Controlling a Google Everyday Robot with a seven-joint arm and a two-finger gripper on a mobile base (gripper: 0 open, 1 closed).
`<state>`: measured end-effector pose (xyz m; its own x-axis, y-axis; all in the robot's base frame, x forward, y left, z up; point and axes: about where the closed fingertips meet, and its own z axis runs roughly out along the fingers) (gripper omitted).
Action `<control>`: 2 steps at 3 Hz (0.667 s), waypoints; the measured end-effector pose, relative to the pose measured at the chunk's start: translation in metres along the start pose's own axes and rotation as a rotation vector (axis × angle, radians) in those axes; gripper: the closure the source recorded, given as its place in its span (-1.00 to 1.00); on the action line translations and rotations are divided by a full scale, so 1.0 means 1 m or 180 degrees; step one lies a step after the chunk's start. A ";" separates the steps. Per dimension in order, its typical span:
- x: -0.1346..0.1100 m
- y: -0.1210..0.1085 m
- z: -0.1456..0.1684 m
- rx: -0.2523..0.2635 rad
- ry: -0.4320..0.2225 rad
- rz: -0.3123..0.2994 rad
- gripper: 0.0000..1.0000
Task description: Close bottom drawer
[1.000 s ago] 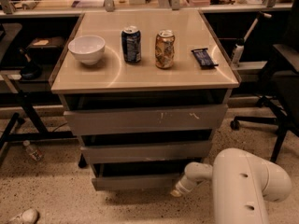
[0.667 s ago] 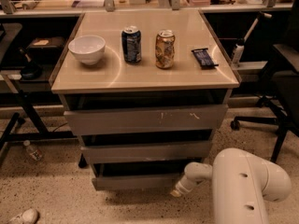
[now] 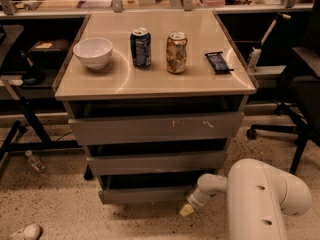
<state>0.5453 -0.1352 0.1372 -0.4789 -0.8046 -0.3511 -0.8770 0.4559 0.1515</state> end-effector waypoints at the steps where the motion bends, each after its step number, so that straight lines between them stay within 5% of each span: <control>1: 0.000 0.000 0.000 -0.0001 0.0000 0.0000 -1.00; 2: 0.000 0.000 0.000 -0.0001 0.0000 0.0000 -1.00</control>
Offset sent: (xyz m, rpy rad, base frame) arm 0.0000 0.0000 0.0000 0.0000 0.0000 0.0000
